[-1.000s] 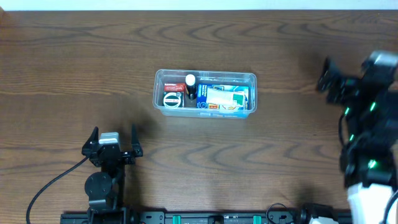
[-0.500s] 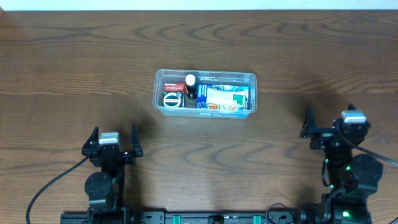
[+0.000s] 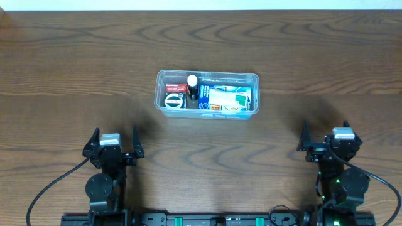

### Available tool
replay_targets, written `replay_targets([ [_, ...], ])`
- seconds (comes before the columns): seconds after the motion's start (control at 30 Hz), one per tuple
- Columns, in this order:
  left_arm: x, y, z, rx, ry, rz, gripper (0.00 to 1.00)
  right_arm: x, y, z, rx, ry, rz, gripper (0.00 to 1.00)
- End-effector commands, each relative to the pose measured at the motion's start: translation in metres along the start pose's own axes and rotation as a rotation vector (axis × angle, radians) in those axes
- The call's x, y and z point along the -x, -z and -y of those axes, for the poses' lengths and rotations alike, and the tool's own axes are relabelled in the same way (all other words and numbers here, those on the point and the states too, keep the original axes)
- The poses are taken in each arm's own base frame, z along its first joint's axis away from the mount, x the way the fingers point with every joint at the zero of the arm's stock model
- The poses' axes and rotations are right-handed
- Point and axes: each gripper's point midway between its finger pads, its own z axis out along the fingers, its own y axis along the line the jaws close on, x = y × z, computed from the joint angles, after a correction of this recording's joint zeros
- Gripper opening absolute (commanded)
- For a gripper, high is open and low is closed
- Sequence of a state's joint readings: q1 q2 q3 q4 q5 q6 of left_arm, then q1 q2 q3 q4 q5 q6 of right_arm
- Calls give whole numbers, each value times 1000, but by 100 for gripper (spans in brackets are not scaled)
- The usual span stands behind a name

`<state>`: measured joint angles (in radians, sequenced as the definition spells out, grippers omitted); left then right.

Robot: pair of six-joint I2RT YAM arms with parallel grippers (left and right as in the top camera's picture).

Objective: Pack container

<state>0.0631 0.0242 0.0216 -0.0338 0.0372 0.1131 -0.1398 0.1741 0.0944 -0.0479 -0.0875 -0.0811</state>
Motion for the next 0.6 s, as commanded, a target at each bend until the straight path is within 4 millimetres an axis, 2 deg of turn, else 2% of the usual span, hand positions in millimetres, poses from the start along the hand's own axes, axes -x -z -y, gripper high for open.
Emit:
replay_targets([
  [0.0, -18, -1, -3, 20, -20, -56, 98, -11, -1, 0, -5, 14, -18, 99],
  [0.37, -18, -1, -3, 20, -20, -56, 98, -36, -3, -7, 19, 13, -57, 99],
  [0.57, -18, -1, -3, 20, -20, -56, 98, -25, 1, -4, -3, 60, -7, 99],
])
